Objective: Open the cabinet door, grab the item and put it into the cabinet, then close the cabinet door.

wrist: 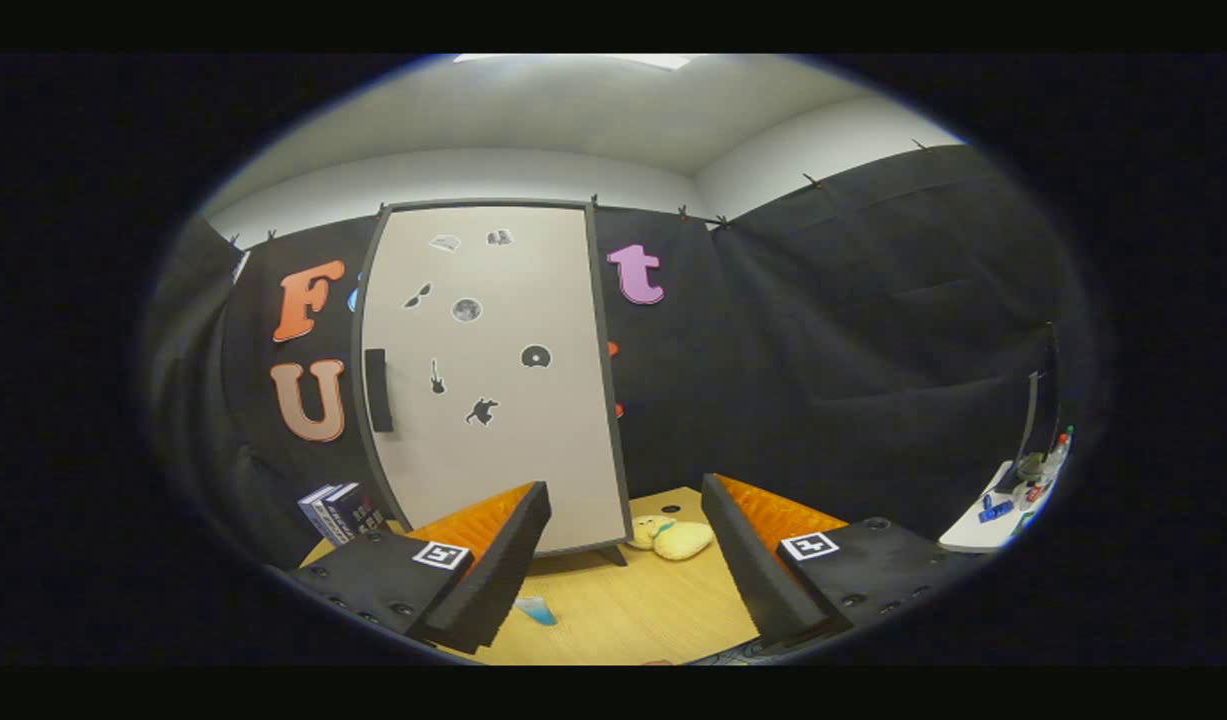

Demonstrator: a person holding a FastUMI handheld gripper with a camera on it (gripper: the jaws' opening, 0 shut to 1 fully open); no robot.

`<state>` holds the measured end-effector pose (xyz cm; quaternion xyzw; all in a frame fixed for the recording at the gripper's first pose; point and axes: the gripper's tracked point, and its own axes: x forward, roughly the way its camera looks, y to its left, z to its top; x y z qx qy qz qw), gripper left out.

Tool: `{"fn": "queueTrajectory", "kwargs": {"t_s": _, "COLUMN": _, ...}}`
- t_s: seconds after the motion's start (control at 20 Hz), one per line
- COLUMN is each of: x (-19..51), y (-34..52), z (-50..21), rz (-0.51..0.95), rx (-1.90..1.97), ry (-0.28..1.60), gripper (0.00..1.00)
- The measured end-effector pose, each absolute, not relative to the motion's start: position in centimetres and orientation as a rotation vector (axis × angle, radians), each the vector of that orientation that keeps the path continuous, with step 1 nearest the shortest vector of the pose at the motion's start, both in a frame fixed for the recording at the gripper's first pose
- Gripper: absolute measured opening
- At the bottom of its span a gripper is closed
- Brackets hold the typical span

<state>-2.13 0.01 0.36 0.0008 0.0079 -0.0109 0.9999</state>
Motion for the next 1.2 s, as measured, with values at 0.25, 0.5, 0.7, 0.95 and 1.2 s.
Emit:
{"fn": "queueTrajectory", "kwargs": {"t_s": 0.25, "x": -1.2, "y": 2.3, "z": 0.4, "rz": 0.015, "rx": -0.010, "ry": 0.019, "gripper": 0.98}}
{"fn": "queueTrajectory", "kwargs": {"t_s": 0.5, "x": 1.5, "y": 8.6, "z": 0.9, "rz": 0.121, "rx": 0.025, "ry": 0.034, "gripper": 0.97}}
{"fn": "queueTrajectory", "kwargs": {"t_s": 0.7, "x": 4.5, "y": 14.5, "z": 1.0, "rz": 0.211, "rx": 0.047, "ry": 0.079, "gripper": 0.97}}
{"fn": "queueTrajectory", "kwargs": {"t_s": 0.95, "x": 8.8, "y": 21.7, "z": 1.6, "rz": 0.285, "rx": 0.020, "ry": 0.119, "gripper": 0.97}}
{"fn": "queueTrajectory", "kwargs": {"t_s": 1.2, "x": 13.3, "y": 28.2, "z": 1.7, "rz": 0.339, "rx": -0.032, "ry": 0.140, "gripper": 0.98}}
